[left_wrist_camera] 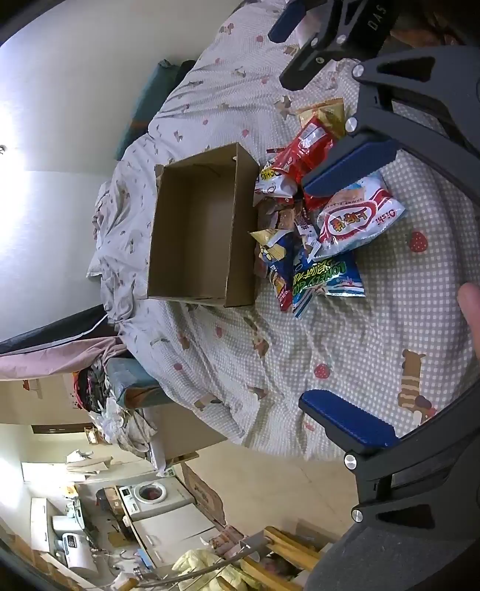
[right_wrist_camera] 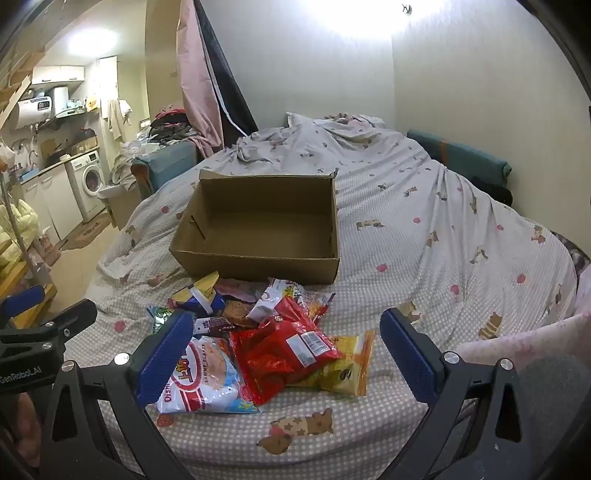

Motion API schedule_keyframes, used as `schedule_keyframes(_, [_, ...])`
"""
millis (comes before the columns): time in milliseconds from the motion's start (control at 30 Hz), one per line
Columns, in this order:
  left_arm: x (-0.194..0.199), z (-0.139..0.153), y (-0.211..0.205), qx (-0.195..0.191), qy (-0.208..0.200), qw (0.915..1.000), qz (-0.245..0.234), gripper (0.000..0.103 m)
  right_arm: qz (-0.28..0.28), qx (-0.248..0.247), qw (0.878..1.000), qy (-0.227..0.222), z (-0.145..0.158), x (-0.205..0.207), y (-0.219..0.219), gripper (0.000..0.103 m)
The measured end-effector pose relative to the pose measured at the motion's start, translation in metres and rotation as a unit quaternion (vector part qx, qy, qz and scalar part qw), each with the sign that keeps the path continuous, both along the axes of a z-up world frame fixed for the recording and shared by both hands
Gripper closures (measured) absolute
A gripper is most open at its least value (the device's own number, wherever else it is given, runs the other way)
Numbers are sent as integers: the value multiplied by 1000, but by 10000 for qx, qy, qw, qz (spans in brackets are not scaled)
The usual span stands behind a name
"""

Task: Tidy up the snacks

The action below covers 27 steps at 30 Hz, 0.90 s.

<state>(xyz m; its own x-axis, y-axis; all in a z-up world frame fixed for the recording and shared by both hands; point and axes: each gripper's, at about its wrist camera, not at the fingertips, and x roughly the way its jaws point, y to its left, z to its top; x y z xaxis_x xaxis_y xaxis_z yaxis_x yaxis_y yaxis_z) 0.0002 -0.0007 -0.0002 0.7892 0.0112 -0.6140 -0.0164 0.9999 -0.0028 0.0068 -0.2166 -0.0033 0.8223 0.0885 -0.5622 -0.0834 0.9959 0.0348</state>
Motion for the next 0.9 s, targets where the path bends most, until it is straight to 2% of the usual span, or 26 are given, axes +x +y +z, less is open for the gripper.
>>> schedule_keyframes(367, [1, 0, 1, -37, 21, 10000, 10, 0, -10, 31, 10000, 14, -2, 0, -2, 0])
schedule_keyframes(533, [2, -9, 5, -57, 20, 10000, 8, 0, -34, 32, 10000, 29, -2, -1, -2, 0])
schedule_keyframes(900, [1, -1, 1, -2, 7, 10000, 52, 0, -76, 70, 9999, 31, 0, 2, -5, 0])
